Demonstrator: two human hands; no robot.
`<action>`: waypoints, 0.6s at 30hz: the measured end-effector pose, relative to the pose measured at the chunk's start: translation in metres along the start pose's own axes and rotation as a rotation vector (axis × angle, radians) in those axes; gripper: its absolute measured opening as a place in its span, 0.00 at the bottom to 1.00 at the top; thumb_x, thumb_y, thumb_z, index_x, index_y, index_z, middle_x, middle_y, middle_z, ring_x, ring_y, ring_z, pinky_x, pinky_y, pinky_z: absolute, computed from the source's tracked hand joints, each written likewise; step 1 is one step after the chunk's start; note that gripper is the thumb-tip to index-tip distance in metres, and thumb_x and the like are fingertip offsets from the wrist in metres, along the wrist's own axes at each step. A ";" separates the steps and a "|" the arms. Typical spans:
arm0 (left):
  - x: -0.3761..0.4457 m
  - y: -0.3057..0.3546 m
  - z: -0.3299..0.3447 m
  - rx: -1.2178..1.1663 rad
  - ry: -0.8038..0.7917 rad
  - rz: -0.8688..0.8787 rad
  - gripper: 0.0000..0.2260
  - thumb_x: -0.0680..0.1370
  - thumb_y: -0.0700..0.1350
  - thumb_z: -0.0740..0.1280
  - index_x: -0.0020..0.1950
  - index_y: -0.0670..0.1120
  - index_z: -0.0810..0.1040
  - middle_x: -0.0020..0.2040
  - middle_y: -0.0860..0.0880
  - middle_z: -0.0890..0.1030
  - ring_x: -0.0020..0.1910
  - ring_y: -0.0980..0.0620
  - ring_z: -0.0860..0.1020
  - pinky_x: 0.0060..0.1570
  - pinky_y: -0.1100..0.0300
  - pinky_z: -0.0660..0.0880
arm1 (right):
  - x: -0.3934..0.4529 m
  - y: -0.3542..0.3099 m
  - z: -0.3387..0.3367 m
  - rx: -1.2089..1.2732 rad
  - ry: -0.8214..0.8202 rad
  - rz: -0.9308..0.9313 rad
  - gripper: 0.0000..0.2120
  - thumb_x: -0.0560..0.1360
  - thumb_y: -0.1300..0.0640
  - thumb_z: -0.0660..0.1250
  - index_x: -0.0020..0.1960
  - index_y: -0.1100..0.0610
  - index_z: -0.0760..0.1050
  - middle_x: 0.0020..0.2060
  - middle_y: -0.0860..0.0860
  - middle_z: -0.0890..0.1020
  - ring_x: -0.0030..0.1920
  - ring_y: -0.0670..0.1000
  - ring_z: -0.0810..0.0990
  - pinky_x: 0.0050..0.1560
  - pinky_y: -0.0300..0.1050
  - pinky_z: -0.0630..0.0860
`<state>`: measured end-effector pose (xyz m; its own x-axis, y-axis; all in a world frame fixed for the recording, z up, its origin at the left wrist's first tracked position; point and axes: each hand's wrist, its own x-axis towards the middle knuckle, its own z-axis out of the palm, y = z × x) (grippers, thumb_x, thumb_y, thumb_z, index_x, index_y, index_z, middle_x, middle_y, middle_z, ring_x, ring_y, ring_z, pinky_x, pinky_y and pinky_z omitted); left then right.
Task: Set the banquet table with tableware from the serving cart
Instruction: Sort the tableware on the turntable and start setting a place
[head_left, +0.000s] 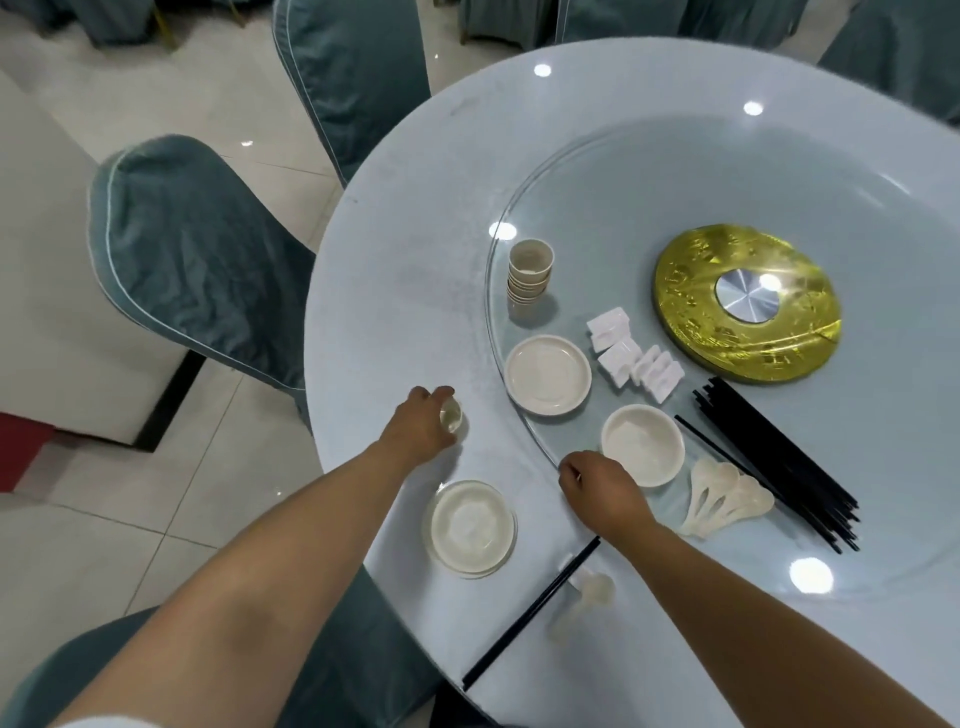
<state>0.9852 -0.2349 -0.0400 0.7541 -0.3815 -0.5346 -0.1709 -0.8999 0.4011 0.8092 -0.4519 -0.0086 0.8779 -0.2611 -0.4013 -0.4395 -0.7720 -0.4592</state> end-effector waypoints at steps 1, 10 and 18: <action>-0.003 0.003 0.004 0.017 -0.020 0.012 0.32 0.72 0.49 0.71 0.74 0.55 0.63 0.65 0.44 0.67 0.59 0.40 0.76 0.60 0.50 0.75 | 0.001 -0.001 -0.001 0.003 -0.004 -0.004 0.11 0.78 0.57 0.59 0.40 0.60 0.74 0.37 0.53 0.78 0.39 0.54 0.76 0.43 0.52 0.75; -0.019 0.024 0.026 0.023 0.001 -0.051 0.49 0.66 0.60 0.76 0.79 0.57 0.51 0.75 0.46 0.58 0.72 0.38 0.62 0.66 0.48 0.70 | -0.005 -0.002 -0.014 0.030 -0.016 -0.059 0.11 0.79 0.56 0.59 0.42 0.60 0.75 0.38 0.53 0.79 0.40 0.54 0.77 0.43 0.52 0.76; 0.008 0.083 0.001 -0.048 0.206 0.109 0.27 0.78 0.57 0.66 0.74 0.49 0.67 0.70 0.45 0.71 0.69 0.44 0.69 0.65 0.51 0.69 | 0.001 0.018 -0.058 0.078 0.059 -0.013 0.12 0.79 0.58 0.58 0.42 0.62 0.75 0.38 0.55 0.80 0.41 0.57 0.79 0.43 0.53 0.76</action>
<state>0.9766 -0.3124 -0.0116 0.8474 -0.4199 -0.3251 -0.2316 -0.8431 0.4853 0.8135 -0.4994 0.0283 0.8923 -0.2868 -0.3486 -0.4395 -0.7287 -0.5252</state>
